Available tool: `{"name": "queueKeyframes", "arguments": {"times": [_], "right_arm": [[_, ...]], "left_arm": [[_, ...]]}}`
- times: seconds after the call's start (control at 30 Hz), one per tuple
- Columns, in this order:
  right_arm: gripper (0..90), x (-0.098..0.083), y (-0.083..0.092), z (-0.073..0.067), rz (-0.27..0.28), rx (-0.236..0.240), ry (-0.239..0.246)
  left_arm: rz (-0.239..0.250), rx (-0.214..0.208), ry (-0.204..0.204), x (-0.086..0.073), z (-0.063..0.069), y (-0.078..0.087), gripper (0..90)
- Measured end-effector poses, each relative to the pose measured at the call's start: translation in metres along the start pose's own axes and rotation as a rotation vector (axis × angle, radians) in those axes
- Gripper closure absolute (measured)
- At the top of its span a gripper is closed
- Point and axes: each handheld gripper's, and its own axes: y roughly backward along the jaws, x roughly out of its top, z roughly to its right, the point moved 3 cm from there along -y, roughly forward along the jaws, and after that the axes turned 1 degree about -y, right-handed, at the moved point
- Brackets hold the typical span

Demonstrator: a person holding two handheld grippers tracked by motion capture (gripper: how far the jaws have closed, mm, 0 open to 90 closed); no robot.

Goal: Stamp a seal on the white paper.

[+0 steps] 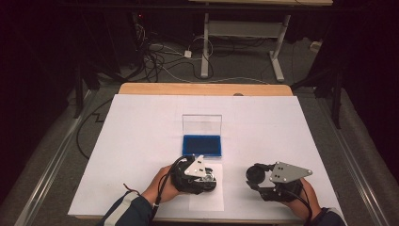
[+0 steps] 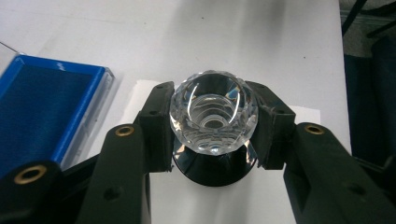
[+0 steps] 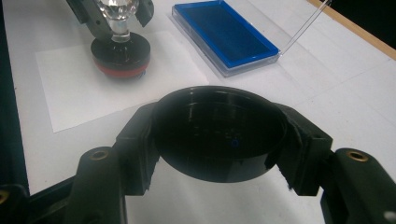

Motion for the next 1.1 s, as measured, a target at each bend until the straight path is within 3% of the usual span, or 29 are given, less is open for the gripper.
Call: {"name": "queueKeyframes", "arguments": {"times": [0.37, 0.67, 1.1], "right_arm": [[38.4, 0.000, 0.000, 0.000, -0.002, 0.003, 0.001], [38.4, 0.000, 0.000, -0.001, -0.003, 0.004, 0.000], [38.4, 0.000, 0.000, -0.001, -0.005, 0.004, -0.001]], "left_arm": [[-0.036, 0.012, -0.027, -0.003, 0.003, -0.009, 54.1], [-0.012, 0.004, 0.006, -0.007, 0.002, -0.010, 54.2], [-0.011, -0.010, 0.010, -0.007, 0.001, -0.011, 54.2]]}}
